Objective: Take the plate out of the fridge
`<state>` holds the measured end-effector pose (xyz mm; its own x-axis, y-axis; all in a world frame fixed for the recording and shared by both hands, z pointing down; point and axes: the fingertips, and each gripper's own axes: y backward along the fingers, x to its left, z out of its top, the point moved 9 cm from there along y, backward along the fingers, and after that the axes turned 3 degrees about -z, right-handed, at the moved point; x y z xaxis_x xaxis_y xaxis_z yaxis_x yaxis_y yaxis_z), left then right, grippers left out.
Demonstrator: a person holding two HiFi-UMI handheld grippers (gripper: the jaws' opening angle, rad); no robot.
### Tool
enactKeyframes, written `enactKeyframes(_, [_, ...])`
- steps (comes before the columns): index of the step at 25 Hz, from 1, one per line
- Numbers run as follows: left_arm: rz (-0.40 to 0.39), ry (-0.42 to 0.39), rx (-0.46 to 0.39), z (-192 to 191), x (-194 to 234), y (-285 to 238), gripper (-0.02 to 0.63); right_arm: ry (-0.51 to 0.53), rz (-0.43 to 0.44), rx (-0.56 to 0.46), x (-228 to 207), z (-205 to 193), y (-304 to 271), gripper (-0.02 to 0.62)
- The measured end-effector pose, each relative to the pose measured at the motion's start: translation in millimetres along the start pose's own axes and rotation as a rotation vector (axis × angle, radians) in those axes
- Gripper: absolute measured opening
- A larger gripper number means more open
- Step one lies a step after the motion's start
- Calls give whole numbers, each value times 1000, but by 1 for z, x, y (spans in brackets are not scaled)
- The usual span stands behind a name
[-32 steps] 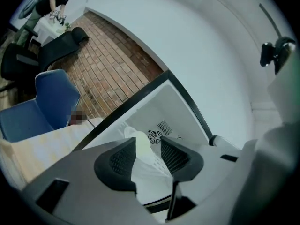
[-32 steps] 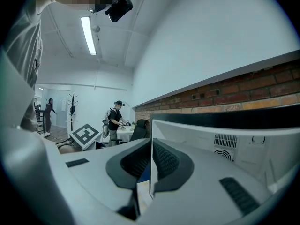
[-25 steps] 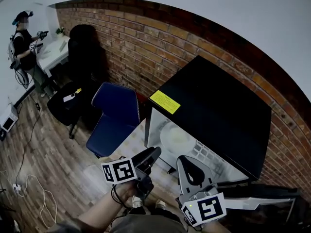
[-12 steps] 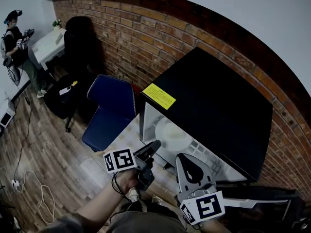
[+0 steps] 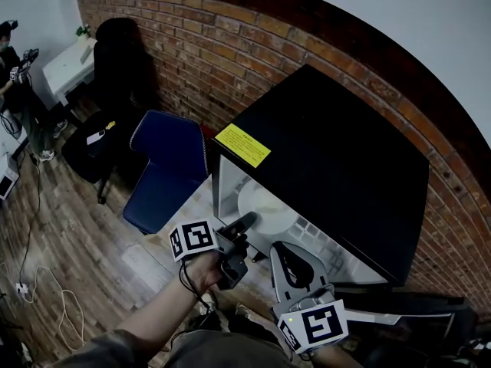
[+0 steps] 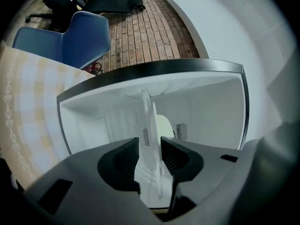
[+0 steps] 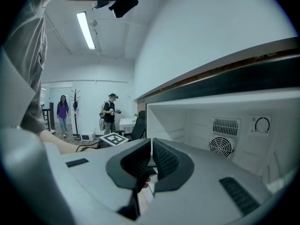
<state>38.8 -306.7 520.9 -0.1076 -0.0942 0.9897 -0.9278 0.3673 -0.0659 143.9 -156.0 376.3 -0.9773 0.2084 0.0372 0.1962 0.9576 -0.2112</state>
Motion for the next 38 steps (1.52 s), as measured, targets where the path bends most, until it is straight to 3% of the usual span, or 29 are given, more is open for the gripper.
enactKeyframes(6, [-13, 50, 7, -3, -1, -6, 121, -2, -11, 17, -3, -7, 2, 32])
enactKeyframes(10, [-24, 74, -5, -4, -5, -9, 54, -8, -9, 25, -5, -9, 3, 32])
enactKeyframes(16, [-14, 120, -27, -5, -5, -8, 46, -14, 1, 27, -2, -12, 4, 32])
enactKeyframes(29, [-30, 106, -49, -12, -25, 15, 44, -1, 11, -15, -3, -2, 12, 32])
enactKeyframes(38, [-55, 118, -110, -18, -47, 56, 44, 17, 40, -69, 3, 15, 17, 32])
